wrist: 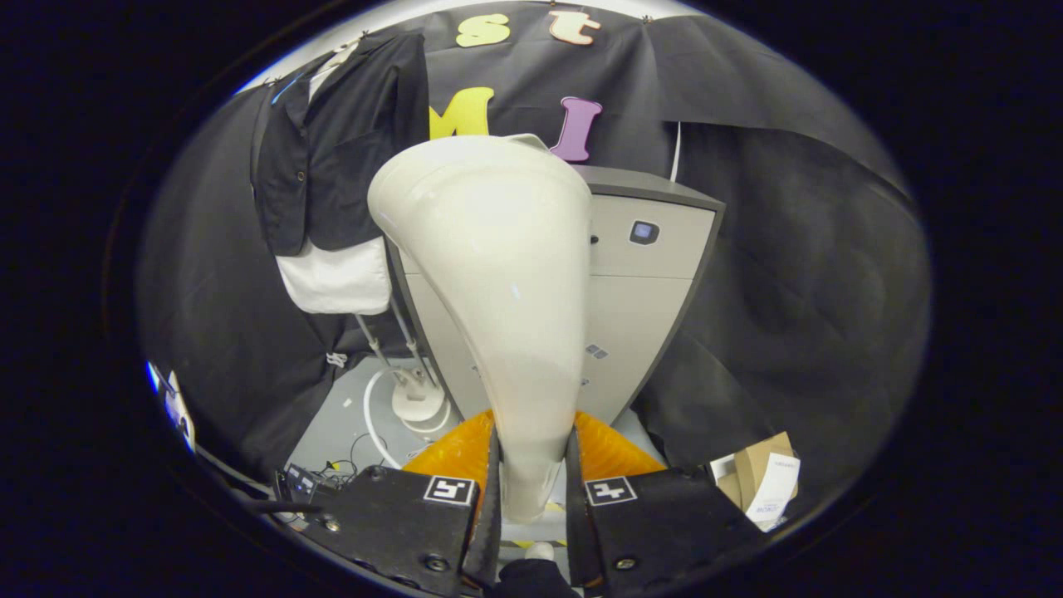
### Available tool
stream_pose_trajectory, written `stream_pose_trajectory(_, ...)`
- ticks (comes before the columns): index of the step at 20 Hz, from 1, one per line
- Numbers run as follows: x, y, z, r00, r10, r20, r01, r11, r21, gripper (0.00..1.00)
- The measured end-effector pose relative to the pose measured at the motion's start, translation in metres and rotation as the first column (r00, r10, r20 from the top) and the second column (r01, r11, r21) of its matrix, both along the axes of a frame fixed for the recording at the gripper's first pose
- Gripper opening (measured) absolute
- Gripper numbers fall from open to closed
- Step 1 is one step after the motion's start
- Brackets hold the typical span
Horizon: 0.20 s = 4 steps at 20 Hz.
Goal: Iron the clothes twice with a garment steamer, once on the left side and once on the right side.
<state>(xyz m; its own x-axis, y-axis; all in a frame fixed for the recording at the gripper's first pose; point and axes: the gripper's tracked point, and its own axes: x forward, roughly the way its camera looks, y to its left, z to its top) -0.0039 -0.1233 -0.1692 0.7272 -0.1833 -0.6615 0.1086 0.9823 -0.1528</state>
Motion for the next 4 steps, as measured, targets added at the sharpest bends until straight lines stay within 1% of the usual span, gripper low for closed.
stream_pose_trajectory(4,0.0034,-0.0007,0.0047,1.000,0.012,0.003,-0.012,1.000,-0.009,0.35)
